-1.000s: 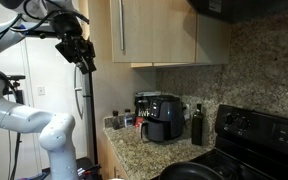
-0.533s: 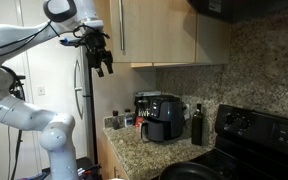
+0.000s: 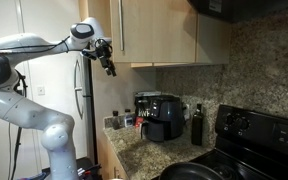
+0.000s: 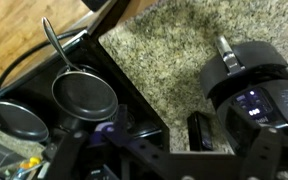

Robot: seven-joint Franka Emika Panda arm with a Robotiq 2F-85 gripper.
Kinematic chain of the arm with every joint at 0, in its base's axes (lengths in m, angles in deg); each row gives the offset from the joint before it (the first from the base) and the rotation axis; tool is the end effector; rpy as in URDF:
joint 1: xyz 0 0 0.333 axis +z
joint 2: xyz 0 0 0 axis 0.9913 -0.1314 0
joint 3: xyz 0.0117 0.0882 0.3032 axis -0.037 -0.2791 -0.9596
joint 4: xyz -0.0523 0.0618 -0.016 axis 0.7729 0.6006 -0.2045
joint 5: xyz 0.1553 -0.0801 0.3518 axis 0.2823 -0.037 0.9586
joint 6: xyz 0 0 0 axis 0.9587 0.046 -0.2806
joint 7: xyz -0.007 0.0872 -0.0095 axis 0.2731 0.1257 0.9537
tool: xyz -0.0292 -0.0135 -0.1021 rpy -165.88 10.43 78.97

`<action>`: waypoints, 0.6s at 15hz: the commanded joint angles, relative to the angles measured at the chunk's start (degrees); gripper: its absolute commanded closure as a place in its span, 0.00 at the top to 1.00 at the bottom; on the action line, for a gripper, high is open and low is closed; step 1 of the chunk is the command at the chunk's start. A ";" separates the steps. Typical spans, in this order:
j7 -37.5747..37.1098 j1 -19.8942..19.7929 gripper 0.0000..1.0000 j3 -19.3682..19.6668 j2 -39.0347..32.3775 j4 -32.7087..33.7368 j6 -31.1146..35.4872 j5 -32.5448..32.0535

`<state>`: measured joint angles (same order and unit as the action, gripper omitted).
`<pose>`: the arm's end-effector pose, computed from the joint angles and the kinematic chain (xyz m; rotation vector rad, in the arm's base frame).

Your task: Open the right door of the top cabinet.

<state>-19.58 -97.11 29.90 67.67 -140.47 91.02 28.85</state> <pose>0.2496 0.0633 0.7341 2.6984 -0.9677 0.4793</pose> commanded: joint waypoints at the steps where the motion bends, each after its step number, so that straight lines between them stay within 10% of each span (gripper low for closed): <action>1: -4.15 0.87 1.00 -4.39 -1.11 -0.80 10.13 -6.33; 6: -16.49 -0.63 1.00 -8.43 0.38 -3.27 20.98 -17.58; 9: -19.37 -4.52 1.00 -3.22 -3.47 1.21 26.29 -27.59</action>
<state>-36.51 -98.35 23.21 66.83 -141.69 112.90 7.61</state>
